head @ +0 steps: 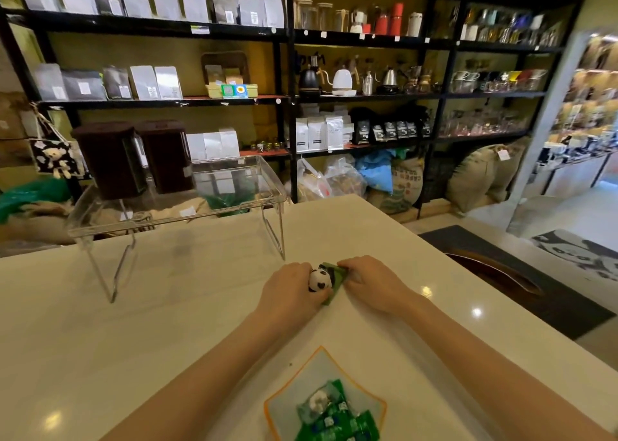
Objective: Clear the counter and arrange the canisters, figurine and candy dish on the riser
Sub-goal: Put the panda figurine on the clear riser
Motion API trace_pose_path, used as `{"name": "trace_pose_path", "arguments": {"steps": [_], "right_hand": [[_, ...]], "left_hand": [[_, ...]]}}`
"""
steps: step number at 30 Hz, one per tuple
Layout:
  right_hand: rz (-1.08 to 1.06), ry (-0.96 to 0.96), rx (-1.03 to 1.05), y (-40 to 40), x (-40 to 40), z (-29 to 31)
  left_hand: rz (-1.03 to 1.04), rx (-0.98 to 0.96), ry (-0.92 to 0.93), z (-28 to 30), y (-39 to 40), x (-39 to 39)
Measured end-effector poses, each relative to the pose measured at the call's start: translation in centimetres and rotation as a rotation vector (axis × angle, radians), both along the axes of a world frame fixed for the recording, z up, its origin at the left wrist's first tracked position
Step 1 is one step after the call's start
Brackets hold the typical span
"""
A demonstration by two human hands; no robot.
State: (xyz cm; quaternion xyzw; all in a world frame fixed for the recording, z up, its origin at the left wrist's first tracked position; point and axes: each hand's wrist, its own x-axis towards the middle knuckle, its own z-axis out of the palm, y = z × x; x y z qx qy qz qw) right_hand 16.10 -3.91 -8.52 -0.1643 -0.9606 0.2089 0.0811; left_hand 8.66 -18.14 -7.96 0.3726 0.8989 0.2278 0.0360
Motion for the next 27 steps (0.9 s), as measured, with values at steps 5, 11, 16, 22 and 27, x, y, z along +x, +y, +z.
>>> {"name": "trace_pose_path", "arguments": {"steps": [5, 11, 16, 22, 27], "right_hand": [[0.004, -0.007, 0.015, 0.1, -0.4, -0.1], [-0.031, 0.040, -0.127, 0.1, -0.4, 1.4], [0.001, 0.123, -0.134, 0.6, -1.1, 5.0], [0.042, 0.294, -0.164, 0.5, -3.2, 10.3], [0.038, 0.458, -0.144, -0.2, -7.2, 13.1]], "left_hand": [[-0.001, 0.030, 0.008, 0.1, 0.2, -0.3], [-0.034, 0.005, 0.055, 1.3, 0.2, -0.6], [-0.040, 0.048, 0.119, 5.4, -0.3, -1.5], [-0.079, 0.105, 0.217, 12.1, -1.4, -3.2], [-0.067, 0.207, 0.138, 15.9, -2.5, -6.8]]}}
